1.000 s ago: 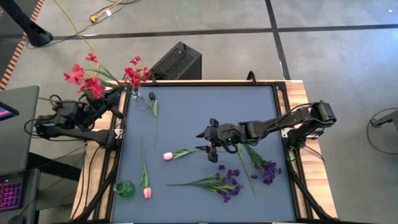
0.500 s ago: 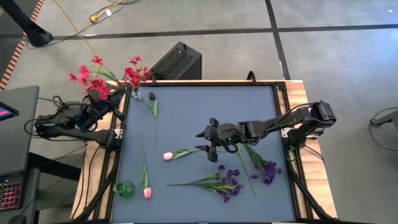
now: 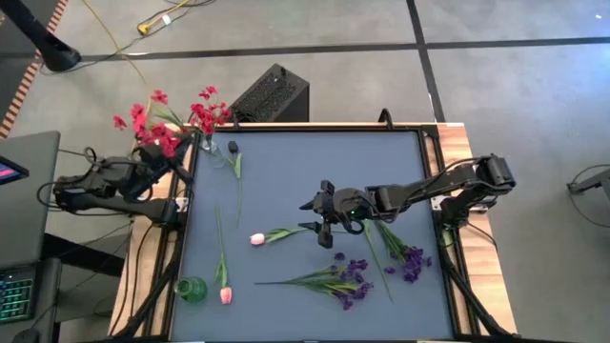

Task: Sort flowers into vase by color
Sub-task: Put the red flowers into the transparent vase

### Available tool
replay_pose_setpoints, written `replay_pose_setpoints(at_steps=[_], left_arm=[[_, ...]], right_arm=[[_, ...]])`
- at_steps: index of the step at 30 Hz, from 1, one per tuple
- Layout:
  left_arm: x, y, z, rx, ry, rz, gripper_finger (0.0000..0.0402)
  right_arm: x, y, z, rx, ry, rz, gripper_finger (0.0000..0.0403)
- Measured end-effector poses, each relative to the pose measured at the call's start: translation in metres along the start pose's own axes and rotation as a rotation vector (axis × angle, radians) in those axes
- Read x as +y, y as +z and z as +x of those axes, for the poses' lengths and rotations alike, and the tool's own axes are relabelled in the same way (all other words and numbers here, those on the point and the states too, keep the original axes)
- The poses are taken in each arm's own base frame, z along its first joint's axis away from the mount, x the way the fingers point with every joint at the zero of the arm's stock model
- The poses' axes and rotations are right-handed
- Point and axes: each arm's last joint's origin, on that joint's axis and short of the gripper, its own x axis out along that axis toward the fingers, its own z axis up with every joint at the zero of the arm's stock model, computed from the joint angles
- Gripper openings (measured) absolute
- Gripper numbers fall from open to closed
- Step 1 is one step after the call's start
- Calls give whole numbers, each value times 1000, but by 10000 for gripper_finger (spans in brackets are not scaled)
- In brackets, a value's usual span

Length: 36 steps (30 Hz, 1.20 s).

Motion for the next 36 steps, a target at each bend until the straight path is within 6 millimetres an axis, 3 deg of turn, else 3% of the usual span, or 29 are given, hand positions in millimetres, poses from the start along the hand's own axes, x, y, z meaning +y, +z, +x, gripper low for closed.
replay_pose_setpoints(at_steps=[18,36], left_arm=[[-13,-23,17,15,166,159,0],[-18,-40,61,159,226,221,0]], right_arm=[[1,5,0,-47,8,7,260],[2,2,0,-23,9,-2,260]])
